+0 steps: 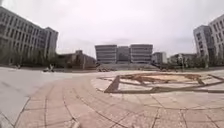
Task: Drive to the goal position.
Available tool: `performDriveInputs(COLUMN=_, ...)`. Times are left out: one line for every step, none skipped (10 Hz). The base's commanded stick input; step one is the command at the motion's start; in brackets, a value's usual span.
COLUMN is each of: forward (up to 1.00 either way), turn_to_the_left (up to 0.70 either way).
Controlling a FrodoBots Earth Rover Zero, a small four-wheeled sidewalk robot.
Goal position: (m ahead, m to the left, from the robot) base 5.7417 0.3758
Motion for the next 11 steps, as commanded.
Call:
performDriveInputs(forward=0.70, turn_to_the_left=0.00)
performDriveInputs(forward=0.70, turn_to_the_left=0.00)
performDriveInputs(forward=0.70, turn_to_the_left=0.00)
performDriveInputs(forward=0.70, turn_to_the_left=0.00)
performDriveInputs(forward=0.70, turn_to_the_left=0.00)
performDriveInputs(forward=0.70, turn_to_the_left=0.00)
performDriveInputs(forward=0.70, turn_to_the_left=0.00)
performDriveInputs(forward=0.70, turn_to_the_left=0.00)
performDriveInputs(forward=0.70, turn_to_the_left=0.00)
performDriveInputs(forward=0.70, turn_to_the_left=0.00)
performDriveInputs(forward=0.70, turn_to_the_left=0.00)
